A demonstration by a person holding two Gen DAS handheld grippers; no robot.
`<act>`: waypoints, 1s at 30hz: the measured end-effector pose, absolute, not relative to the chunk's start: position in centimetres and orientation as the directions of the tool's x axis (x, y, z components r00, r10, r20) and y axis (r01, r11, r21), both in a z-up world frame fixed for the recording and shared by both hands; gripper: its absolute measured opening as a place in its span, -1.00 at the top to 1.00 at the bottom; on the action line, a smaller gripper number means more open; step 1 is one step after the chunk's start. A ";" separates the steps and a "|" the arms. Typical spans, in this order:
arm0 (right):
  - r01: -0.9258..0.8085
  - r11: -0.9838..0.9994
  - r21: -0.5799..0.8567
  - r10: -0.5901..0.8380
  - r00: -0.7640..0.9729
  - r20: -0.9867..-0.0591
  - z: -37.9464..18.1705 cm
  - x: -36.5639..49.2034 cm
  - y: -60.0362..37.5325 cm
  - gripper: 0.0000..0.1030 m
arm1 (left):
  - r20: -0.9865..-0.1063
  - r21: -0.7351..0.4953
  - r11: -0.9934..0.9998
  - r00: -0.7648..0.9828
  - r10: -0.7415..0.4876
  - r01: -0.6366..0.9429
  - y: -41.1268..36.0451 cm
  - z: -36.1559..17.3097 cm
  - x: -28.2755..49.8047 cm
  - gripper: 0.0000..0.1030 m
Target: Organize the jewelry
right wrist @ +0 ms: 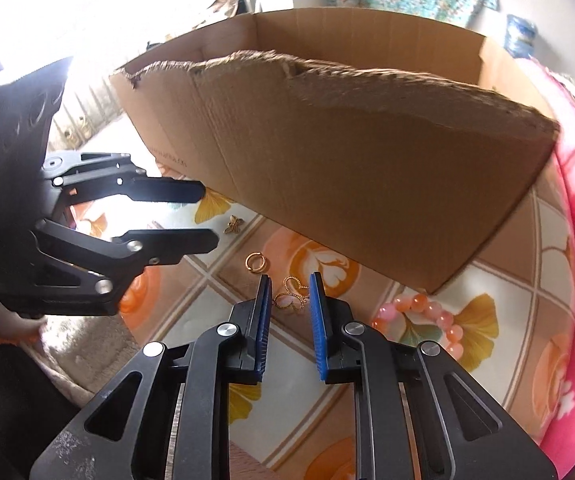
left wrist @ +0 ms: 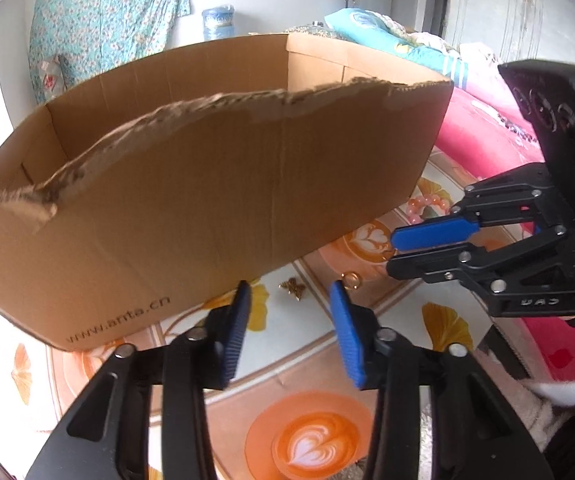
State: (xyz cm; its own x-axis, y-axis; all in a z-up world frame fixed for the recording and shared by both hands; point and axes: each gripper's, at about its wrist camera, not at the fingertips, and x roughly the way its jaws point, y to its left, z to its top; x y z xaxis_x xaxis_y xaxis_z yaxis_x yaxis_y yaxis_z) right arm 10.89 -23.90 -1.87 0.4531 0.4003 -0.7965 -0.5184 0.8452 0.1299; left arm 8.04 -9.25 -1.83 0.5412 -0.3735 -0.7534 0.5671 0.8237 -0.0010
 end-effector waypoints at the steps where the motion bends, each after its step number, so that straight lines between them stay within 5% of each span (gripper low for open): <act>1: -0.513 0.847 0.137 0.403 0.454 -0.794 -1.8 10.8 -24.3 0.67 | -0.754 0.008 0.821 0.543 -0.370 0.571 -9.4 -1.8 8.1 0.37; 10: -0.497 0.851 0.170 0.418 0.444 -0.793 -2.1 10.8 -25.1 0.67 | -0.774 0.020 0.819 0.528 -0.350 0.573 -9.9 -2.6 8.9 0.64; 30: -0.493 0.851 0.183 0.428 0.447 -0.786 -2.6 12.0 -25.4 0.67 | -0.761 0.033 0.811 0.541 -0.359 0.584 -10.9 -2.8 9.0 0.76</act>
